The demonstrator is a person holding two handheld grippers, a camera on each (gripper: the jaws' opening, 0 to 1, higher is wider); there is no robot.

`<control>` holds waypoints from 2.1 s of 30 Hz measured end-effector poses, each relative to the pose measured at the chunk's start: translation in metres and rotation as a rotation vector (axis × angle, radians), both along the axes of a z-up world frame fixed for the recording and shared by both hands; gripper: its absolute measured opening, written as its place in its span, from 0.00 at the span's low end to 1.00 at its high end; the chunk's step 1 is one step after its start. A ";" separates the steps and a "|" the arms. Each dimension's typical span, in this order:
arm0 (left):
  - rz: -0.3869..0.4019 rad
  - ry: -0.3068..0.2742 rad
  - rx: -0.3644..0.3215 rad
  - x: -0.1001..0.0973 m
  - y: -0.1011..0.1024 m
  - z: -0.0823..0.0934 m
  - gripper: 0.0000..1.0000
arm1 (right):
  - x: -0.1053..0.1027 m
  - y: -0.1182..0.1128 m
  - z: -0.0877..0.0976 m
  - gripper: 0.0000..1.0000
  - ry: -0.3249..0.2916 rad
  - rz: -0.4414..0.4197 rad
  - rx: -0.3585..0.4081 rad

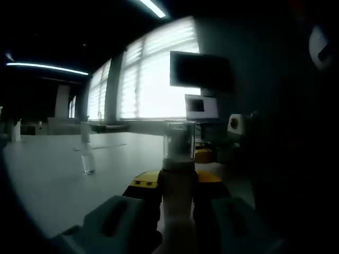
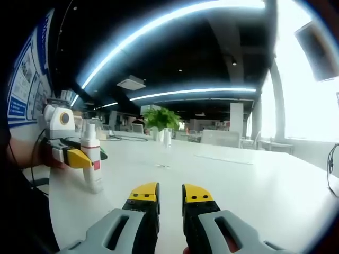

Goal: Clamp pump bottle remove cover press pump head put on cover

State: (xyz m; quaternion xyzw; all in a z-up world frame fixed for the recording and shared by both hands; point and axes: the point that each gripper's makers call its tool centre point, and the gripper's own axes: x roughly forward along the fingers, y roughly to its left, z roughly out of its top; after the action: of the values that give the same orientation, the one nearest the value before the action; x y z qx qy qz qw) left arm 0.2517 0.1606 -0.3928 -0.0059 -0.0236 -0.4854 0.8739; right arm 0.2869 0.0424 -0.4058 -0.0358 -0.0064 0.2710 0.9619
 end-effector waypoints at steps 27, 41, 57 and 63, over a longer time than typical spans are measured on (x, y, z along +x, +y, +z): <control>0.043 -0.011 0.005 0.003 0.003 0.000 0.13 | -0.054 0.079 0.064 0.16 -0.025 0.256 0.159; 0.033 -0.008 0.001 0.001 0.002 0.000 0.13 | -0.060 0.115 0.065 0.23 -0.060 0.315 0.095; 0.027 -0.005 -0.003 0.004 0.004 -0.001 0.13 | -0.050 0.123 0.057 0.20 -0.050 0.330 0.068; 0.026 -0.006 -0.003 0.002 0.003 0.000 0.13 | -0.052 0.129 0.060 0.18 -0.065 0.345 0.055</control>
State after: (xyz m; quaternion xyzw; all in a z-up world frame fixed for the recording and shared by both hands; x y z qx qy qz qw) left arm 0.2540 0.1637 -0.3930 -0.0053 -0.0269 -0.4739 0.8802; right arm 0.2346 0.1715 -0.3462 -0.0164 -0.0508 0.4305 0.9010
